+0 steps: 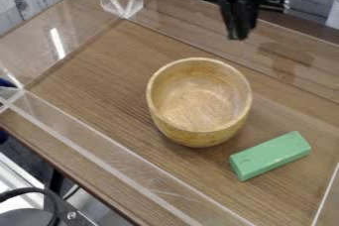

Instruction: Remove the green block from inside the brown bowl and put it on the table

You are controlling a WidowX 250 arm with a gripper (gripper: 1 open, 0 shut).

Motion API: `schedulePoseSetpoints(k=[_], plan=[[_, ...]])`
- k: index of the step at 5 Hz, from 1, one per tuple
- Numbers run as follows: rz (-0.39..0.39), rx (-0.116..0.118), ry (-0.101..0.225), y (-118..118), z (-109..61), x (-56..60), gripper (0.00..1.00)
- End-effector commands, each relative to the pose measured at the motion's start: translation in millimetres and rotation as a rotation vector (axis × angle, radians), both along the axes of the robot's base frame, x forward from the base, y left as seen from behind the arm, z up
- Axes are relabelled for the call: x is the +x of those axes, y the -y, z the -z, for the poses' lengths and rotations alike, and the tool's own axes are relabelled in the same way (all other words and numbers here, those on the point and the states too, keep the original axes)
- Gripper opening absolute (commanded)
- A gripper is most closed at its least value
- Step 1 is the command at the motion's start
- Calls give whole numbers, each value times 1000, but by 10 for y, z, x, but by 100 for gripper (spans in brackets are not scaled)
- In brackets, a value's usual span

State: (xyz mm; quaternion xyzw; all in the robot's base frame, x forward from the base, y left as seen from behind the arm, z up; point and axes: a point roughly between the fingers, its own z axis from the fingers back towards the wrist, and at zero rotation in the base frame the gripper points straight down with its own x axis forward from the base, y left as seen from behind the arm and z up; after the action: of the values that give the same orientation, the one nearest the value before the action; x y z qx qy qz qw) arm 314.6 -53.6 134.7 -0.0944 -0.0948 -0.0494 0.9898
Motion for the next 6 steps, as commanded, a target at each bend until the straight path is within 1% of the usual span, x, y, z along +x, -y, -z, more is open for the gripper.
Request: schedulePoseSetpoints(k=[1,2,4,5,6], plan=[[25,8,44,242,-56,185,0],[-23,33,25,114,52,306,0],[-173,9,7,-371,151,440,0],[-186,39,2,-380,210,510,0],[-184,65,-4,-324,278,585,0]])
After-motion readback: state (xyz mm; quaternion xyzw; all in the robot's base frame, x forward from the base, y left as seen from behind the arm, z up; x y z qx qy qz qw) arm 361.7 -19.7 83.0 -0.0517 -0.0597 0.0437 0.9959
